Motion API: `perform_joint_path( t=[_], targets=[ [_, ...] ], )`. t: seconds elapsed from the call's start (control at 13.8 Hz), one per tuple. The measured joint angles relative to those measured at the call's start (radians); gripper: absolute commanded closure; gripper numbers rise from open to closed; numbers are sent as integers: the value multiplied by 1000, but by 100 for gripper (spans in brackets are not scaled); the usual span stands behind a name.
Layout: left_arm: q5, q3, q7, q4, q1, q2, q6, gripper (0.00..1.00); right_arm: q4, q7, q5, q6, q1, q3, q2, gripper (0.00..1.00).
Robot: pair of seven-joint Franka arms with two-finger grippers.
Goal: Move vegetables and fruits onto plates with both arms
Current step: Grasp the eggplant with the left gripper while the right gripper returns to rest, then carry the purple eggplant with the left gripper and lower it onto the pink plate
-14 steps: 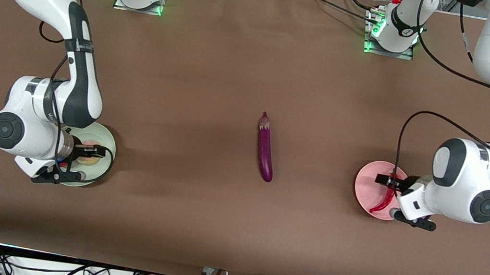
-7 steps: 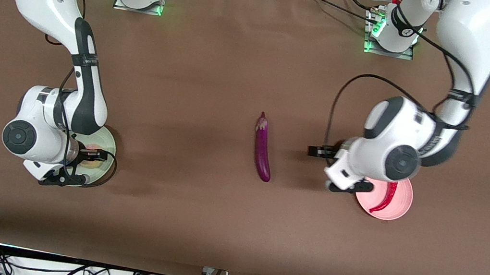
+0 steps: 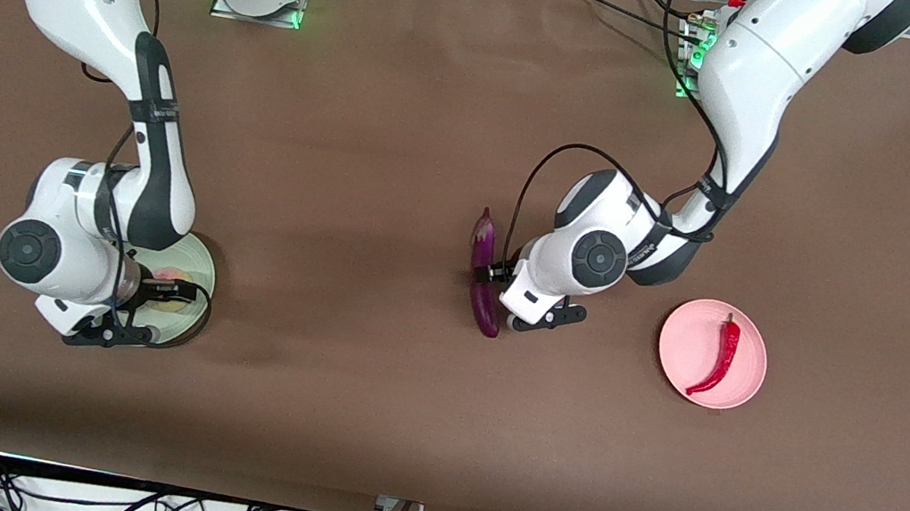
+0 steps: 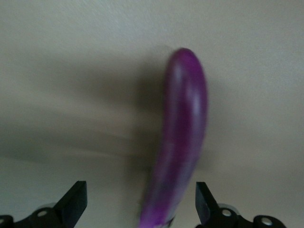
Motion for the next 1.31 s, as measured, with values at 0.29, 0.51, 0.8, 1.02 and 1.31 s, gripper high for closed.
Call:
perform_joint_path(
  t=[0.29,0.51,0.8,1.02,1.31],
  targets=[
    [0,13,-66,0,-50,20,56,14,53,0,0,-245,0,-1,-138,0],
    [14,21,-67,-1,-51,39,102,48,63,0,0,-406,0,-1,-280,0],
    [27,23,-63,-1,-51,58,116,100,-8,0,-38,-528,-47,47,-480,0],
    [50,26,-63,4,-43,58,114,100,-52,-6,-70,-545,-107,64,-560,0],
    [79,43,136,53,70,46,-56,100,-61,-9,-89,-585,-138,74,-603,0]
  ],
)
